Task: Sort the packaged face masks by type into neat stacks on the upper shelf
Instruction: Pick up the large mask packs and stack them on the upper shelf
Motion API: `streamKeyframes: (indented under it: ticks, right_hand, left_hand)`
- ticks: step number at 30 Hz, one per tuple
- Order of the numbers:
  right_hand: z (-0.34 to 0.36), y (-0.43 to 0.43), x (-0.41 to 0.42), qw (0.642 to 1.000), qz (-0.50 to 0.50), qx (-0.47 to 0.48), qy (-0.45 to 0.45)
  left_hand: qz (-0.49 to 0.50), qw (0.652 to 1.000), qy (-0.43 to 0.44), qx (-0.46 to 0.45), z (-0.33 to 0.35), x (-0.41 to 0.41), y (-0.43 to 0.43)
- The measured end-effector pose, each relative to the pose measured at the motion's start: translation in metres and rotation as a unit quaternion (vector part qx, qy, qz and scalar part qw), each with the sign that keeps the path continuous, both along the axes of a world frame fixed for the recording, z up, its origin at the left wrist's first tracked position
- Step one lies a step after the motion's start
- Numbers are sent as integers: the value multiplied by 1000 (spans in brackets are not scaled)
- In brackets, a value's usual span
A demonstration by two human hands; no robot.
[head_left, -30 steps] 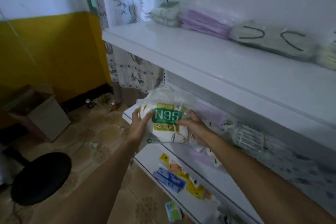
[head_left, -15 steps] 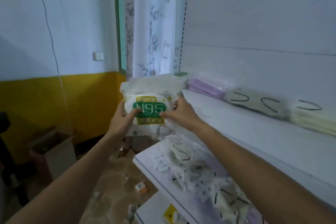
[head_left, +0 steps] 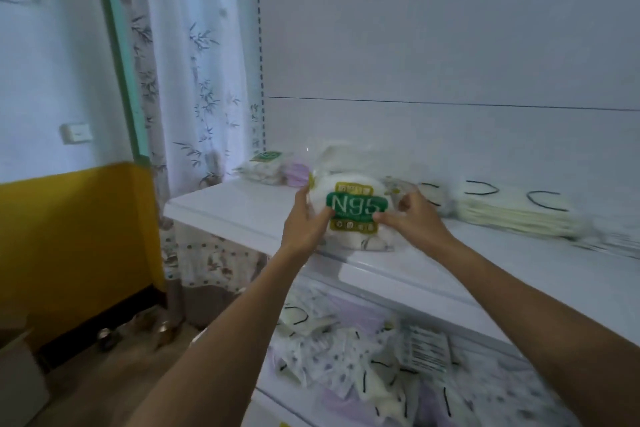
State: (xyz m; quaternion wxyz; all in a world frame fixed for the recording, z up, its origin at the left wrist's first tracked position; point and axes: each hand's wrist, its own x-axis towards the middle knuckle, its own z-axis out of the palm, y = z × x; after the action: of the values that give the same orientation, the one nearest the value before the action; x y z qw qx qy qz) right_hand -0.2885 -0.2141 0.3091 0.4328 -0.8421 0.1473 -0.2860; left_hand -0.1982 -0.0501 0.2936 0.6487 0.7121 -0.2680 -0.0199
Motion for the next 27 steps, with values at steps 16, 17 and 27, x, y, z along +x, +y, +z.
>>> streamKeyframes:
  ticks: [16,17,27]
  right_hand:
    - [8,29,76,999,3,-31,-44]
    - [13,34,93,998,2,-38,-56]
    - [52,87,288,989,-58,-63,-120]
  left_hand:
    - [54,996,-39,55,-4,95,24]
    - [54,996,-47,54,-1,113,28]
    - [23,995,-99,11,39,315,69]
